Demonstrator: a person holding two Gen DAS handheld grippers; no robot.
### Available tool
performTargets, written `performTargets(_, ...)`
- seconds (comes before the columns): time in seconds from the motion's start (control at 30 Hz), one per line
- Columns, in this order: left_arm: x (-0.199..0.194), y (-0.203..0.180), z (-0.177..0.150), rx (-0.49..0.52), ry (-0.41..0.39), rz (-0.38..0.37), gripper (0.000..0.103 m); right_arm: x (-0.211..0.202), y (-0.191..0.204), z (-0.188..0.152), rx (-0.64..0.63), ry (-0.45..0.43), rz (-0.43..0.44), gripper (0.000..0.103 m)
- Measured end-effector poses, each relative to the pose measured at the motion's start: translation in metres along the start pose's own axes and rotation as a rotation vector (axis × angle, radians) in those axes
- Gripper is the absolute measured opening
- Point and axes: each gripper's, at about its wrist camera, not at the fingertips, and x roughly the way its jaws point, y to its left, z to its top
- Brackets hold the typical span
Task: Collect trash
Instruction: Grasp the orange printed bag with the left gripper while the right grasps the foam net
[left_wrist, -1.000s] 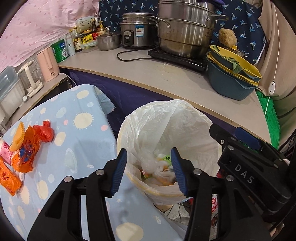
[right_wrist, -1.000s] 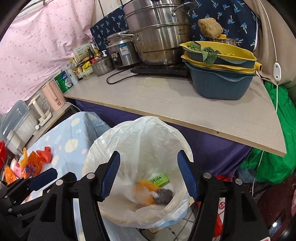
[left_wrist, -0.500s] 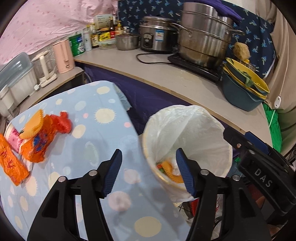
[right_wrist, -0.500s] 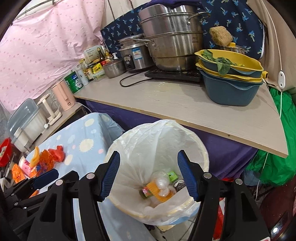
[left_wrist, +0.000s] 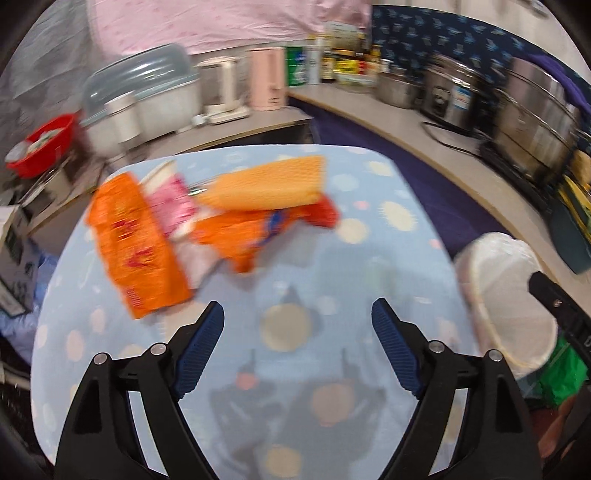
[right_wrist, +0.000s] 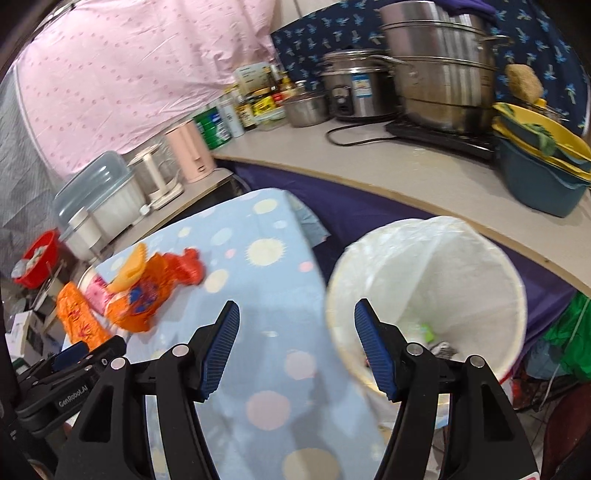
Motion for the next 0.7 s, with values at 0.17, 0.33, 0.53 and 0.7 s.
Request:
performTargets(0.17, 0.011, 0.070, -0.004, -0.083, 0.004, 0.115, 0.086, 0.023, 0.047, -0.004, -0.052, 0.030, 0.056, 0.063)
performTargets(0.33, 0.022, 0.120, -0.003, -0.164, 0.020, 0.146, 0.086, 0.049, 0.090, 0.001, -0.085, 0.055, 0.118, 0.063)
performTargets(0.53, 0.034, 0.148, 0.003, -0.208, 0.022, 0.136, 0.087, 0.075, 0.132, 0.017, -0.114, 0.059, 0.163, 0.063)
performTargets(0.7, 0.051, 0.161, 0.008, -0.231, 0.043, 0.092, 0.089, 0.097, 0.153, 0.026, -0.103, 0.076, 0.191, 0.063)
